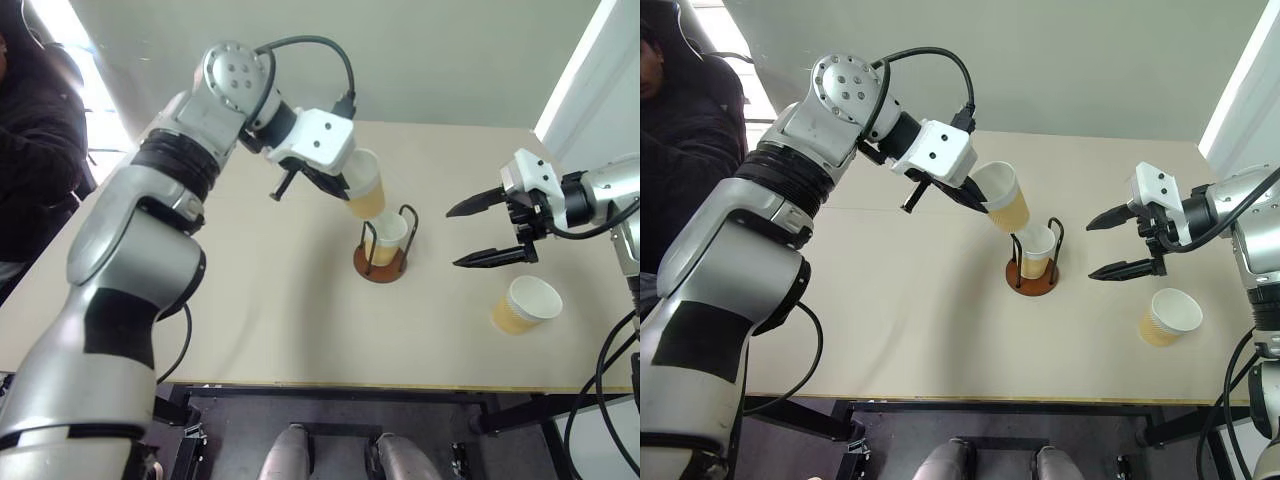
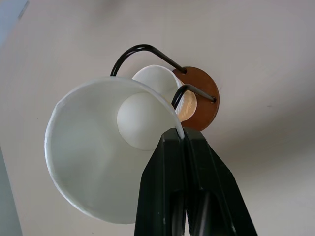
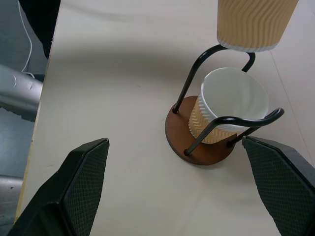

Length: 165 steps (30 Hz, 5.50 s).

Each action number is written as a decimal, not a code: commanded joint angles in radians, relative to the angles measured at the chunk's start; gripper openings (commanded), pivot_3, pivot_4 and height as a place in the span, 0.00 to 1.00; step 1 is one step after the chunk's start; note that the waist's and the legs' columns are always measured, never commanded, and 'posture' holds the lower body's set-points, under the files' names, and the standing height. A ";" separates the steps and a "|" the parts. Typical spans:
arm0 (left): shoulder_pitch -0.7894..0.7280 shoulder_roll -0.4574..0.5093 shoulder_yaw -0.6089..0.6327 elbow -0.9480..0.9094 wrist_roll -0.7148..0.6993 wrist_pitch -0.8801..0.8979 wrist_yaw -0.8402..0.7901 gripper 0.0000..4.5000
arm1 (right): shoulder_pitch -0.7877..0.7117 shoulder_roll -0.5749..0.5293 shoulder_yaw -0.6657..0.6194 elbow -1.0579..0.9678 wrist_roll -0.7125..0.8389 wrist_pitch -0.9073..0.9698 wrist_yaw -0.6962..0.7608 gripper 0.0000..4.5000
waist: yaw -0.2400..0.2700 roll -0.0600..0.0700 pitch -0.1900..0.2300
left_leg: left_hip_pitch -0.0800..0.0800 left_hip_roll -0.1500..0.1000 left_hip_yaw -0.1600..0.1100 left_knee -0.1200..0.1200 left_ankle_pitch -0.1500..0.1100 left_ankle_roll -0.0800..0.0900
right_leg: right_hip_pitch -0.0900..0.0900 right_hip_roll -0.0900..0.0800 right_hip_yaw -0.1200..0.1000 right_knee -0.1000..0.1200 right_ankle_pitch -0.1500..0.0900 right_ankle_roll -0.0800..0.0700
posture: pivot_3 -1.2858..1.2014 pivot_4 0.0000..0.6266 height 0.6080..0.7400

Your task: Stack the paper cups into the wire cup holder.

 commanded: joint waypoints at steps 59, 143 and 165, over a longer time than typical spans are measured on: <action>-0.028 -0.166 0.264 0.162 0.286 -0.082 -0.031 0.28 | 0.019 -0.025 -0.030 -0.085 0.022 0.064 -0.010 1.00 | 0.004 0.002 0.000 | -0.001 -0.001 0.004 0.008 -0.003 0.005 | 0.002 0.000 0.005 -0.001 0.001 0.004 | 0.52 0.24 1.00; 0.197 0.252 0.076 -0.452 -0.529 0.635 -0.031 1.00 | 0.455 -0.342 -0.018 -0.067 -0.204 -0.264 -0.028 0.96 | 0.004 0.007 0.001 | 0.017 0.000 0.028 0.009 -0.015 0.014 | 0.015 -0.003 0.025 -0.005 -0.011 0.008 | 0.52 0.24 1.00; 0.240 0.318 0.076 -0.404 -0.480 0.556 -0.031 1.00 | 0.383 -0.305 0.030 -0.030 -0.300 -0.319 -0.023 0.01 | 0.002 0.007 0.001 | 0.017 0.000 0.027 0.008 -0.016 0.014 | 0.016 -0.003 0.025 -0.005 -0.011 0.007 | 0.52 0.24 1.00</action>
